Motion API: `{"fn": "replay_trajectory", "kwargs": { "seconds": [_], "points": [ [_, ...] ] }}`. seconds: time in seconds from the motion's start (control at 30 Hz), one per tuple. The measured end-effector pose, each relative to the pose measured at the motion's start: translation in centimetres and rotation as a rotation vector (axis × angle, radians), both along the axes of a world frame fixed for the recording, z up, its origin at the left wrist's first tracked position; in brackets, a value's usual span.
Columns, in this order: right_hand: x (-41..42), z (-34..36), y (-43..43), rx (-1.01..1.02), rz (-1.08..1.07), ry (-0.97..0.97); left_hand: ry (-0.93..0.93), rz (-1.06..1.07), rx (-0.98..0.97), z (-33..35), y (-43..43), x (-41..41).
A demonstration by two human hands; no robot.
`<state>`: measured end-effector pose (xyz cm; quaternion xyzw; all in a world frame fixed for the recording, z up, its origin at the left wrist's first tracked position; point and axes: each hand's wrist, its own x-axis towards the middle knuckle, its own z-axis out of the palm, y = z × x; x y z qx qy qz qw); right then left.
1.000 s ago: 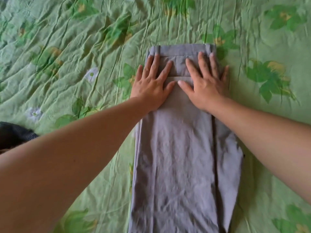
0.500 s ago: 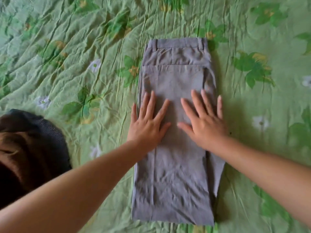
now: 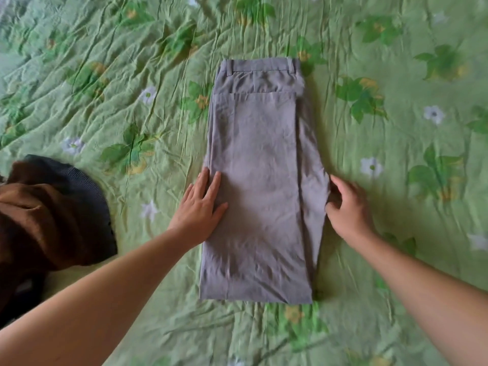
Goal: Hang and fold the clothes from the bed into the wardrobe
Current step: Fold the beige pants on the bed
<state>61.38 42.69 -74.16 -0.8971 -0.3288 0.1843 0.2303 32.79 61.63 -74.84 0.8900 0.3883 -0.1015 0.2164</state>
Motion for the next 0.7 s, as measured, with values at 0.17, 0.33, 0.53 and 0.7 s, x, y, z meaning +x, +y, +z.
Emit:
{"fn": "replay_trajectory", "kwargs": {
  "seconds": [0.17, 0.33, 0.53, 0.7],
  "points": [
    [0.3, -0.3, 2.2, 0.029, 0.091, -0.009, -0.01, 0.036, 0.015, -0.3, -0.4, 0.5],
    [-0.2, -0.1, 2.3, 0.171, 0.024, 0.011, -0.031, 0.047, 0.022, -0.6, -0.7, 0.5],
    [-1.0, 0.5, 0.5, 0.121, 0.135, 0.083, -0.018, 0.053, 0.021, -0.7, -0.7, 0.7],
    [0.2, 0.5, 3.2, -0.004, 0.169, -0.242, -0.014, 0.049, 0.033, -1.0, -0.7, 0.5]
  ]
}}
